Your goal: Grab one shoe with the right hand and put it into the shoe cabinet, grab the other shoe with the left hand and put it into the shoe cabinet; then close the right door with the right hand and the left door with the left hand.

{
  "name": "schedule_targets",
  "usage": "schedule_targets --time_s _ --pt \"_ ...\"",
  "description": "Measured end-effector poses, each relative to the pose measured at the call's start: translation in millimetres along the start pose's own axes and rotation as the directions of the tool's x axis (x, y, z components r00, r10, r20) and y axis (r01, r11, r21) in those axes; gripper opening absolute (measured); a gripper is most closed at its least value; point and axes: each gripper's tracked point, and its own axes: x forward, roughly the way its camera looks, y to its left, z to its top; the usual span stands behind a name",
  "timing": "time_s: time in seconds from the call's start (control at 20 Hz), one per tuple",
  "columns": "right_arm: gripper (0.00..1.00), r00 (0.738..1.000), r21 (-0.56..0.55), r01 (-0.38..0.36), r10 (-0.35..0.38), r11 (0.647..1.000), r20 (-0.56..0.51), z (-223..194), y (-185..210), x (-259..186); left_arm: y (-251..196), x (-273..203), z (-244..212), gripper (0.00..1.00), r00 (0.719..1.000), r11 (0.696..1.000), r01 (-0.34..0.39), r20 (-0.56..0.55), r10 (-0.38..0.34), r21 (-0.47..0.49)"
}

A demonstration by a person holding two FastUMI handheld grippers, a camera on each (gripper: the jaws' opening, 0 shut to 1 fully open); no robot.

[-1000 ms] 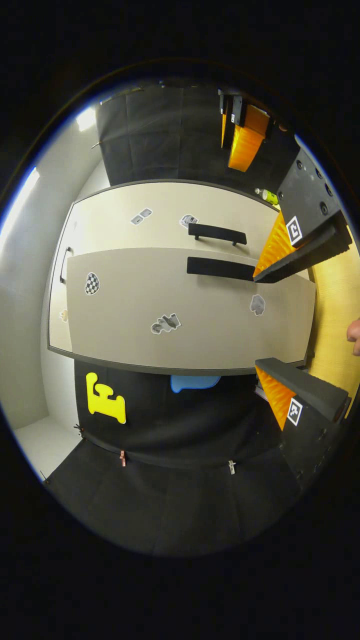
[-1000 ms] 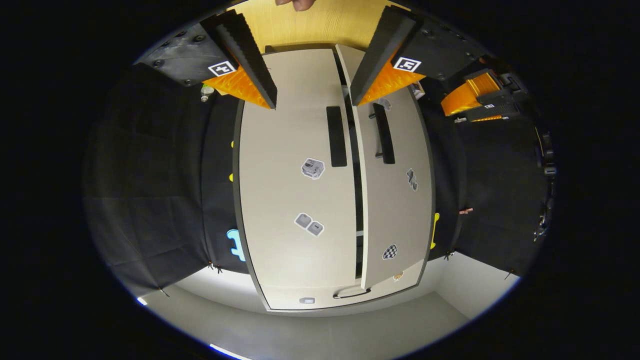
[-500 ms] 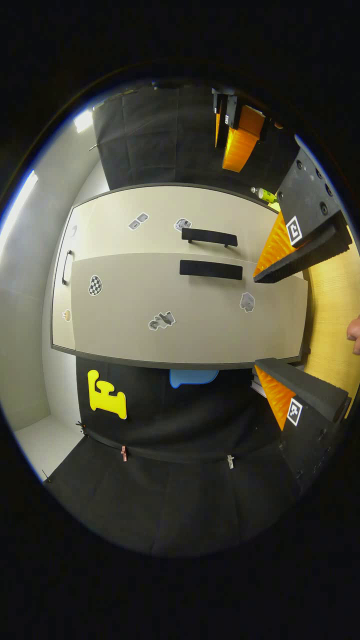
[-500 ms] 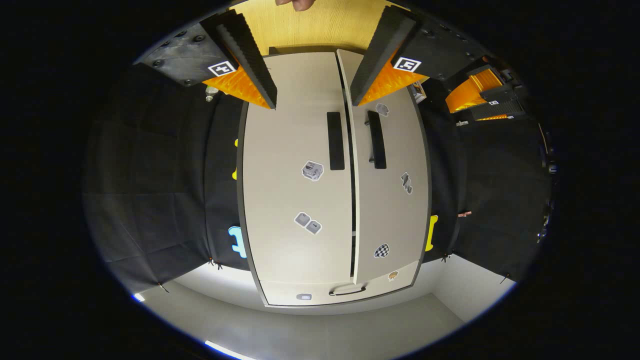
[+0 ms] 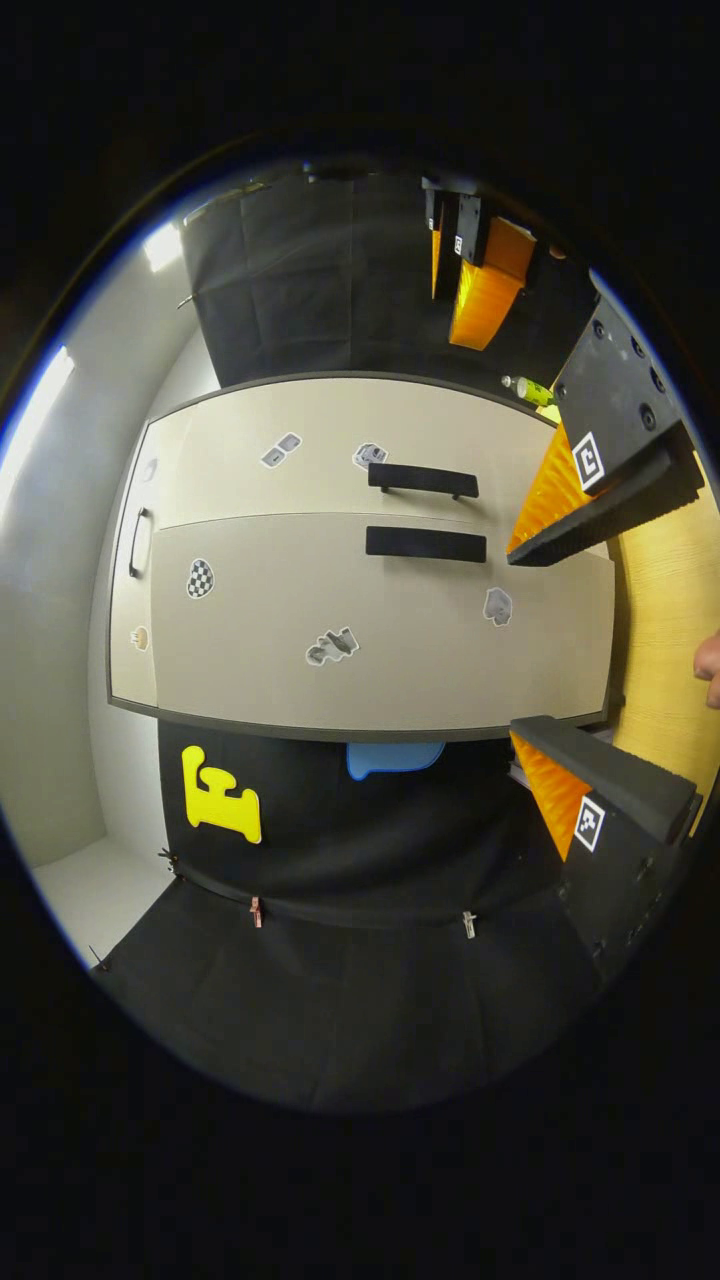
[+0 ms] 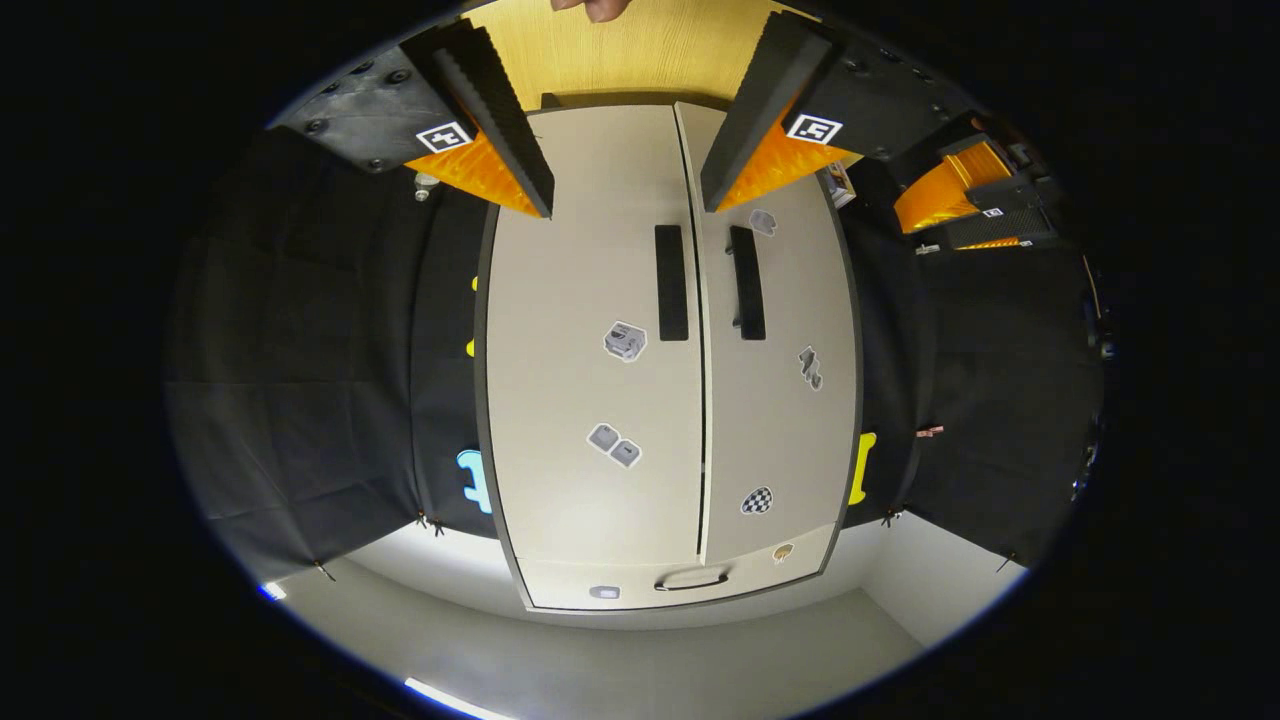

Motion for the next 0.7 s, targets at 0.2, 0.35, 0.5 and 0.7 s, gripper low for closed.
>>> schedule_targets --time_s 0.2,0.35,0.5,0.7 --pt "0.98 1.0 0.016 0.006 -0.006 1.0 -0.008 -1 -4 3 -3 -1 0 0.95 1.0 1.0 0.01 -0.006 -0.01 -0.001" --pt "0.98 1.0 0.025 0.007 -0.007 1.0 -0.009 -1 -5 4 -6 1 0 0.95 1.0 1.0 0.022 -0.017 -0.022 0.008" --pt "0.98 1.0 0.033 0.008 -0.007 0.999 -0.012 -2 -5 4 -9 0 -2 0.95 0.999 0.999 0.034 -0.022 -0.034 0.012" --pt "0.98 1.0 0.016 0.008 -0.007 1.0 -0.025 -6 -3 5 -12 4 -2 0.95 0.999 0.999 0.044 -0.018 -0.044 0.02"
